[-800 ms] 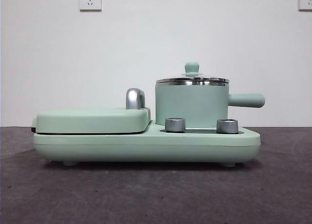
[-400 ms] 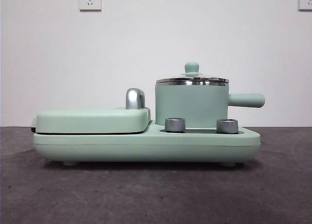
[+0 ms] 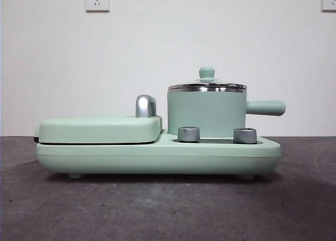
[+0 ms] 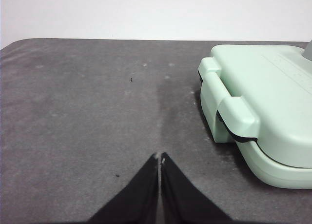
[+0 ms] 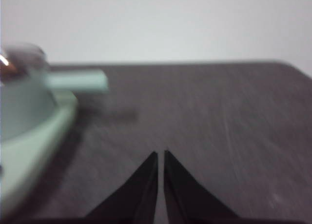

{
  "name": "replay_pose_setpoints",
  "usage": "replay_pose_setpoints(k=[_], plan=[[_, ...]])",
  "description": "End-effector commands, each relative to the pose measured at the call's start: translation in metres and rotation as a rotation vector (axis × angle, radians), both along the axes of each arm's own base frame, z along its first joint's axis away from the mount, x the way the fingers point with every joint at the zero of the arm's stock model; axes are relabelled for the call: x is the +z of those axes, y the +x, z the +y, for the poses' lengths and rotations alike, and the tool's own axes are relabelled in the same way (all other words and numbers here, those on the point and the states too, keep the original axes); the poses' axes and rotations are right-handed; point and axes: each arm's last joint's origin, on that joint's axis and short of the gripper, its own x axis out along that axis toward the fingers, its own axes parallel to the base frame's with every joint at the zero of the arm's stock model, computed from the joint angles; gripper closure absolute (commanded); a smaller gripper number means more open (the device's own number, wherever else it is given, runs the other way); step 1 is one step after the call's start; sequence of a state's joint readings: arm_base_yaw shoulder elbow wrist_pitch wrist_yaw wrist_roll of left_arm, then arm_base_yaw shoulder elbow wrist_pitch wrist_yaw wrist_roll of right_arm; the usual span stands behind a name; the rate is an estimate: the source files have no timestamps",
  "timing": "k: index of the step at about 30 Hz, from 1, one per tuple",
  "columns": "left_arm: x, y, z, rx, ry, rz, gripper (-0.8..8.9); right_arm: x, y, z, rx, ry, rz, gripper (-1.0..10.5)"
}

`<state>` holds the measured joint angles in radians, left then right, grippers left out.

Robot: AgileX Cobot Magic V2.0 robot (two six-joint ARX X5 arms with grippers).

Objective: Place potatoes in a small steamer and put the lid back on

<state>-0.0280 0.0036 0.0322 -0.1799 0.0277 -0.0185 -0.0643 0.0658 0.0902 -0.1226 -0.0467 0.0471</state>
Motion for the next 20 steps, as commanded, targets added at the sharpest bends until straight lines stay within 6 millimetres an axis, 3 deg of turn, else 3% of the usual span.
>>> replay_pose_setpoints(k=[1, 6, 20], plan=[[-0.007, 0.001, 0.0, 0.006, 0.008, 0.026, 8.08, -0.012, 0.001, 0.0, -0.022, -0.011, 0.009, 9.3], [-0.007, 0.001, 0.0, 0.006, 0.008, 0.026, 8.09, -0.028, 0.0, 0.004, -0.009, -0.014, 0.082, 9.3], [-0.007, 0.001, 0.0, 0.006, 0.007, 0.026, 8.09, -0.026, 0.0, 0.005, 0.003, -0.019, 0.054, 9.3]])
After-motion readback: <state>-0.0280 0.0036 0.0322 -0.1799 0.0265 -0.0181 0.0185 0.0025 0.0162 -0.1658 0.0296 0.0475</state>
